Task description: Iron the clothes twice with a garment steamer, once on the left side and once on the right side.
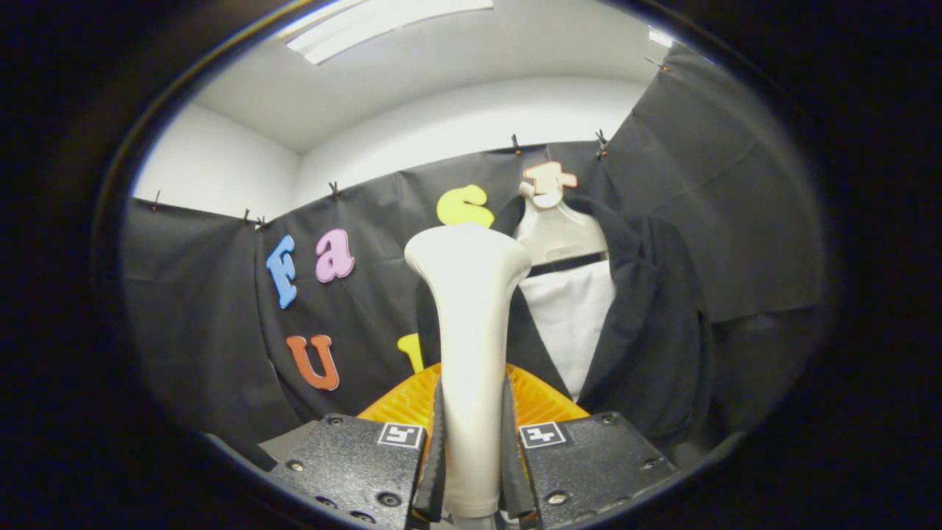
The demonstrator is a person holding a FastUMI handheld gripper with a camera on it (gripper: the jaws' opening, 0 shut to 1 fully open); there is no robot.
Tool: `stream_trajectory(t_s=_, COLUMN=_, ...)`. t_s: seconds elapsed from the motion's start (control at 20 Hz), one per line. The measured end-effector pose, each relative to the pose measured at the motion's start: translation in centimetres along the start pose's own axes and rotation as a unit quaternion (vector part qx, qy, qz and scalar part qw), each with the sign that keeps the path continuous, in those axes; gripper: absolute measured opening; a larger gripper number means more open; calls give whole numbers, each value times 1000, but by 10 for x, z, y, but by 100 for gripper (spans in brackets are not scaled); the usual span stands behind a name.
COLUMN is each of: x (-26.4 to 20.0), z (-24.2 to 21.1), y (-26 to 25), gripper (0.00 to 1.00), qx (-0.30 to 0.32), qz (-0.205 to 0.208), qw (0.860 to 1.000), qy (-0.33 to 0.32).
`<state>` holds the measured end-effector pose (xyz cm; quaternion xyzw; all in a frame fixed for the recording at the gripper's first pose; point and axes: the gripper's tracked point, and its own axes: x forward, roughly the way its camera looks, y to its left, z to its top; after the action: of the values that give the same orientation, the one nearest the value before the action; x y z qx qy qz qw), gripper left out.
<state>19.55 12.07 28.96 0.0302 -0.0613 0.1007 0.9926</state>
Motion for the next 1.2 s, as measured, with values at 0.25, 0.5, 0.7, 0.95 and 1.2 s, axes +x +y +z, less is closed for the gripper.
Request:
stream_trajectory(t_s=0.25, x=30, z=12, y=-7, gripper=34, qx=-22, qz=-8, qw=999, qy=-23)
stream_trajectory(t_s=0.5, x=38, z=6, y=-12, gripper=34, qx=-44, qz=-53, qw=997, qy=-29)
stream_trajectory(t_s=0.7, x=39, z=-14, y=4, gripper=35, qx=-41, qz=-70, qw=997, qy=-18)
stream_trajectory(t_s=0.95, x=36, z=-44, y=7, gripper=35, qx=-58, qz=-98, qw=993, qy=2)
stream_trajectory(t_s=1.2, x=31, z=-82, y=5, gripper=35, qx=-69, qz=-116, qw=990, qy=34)
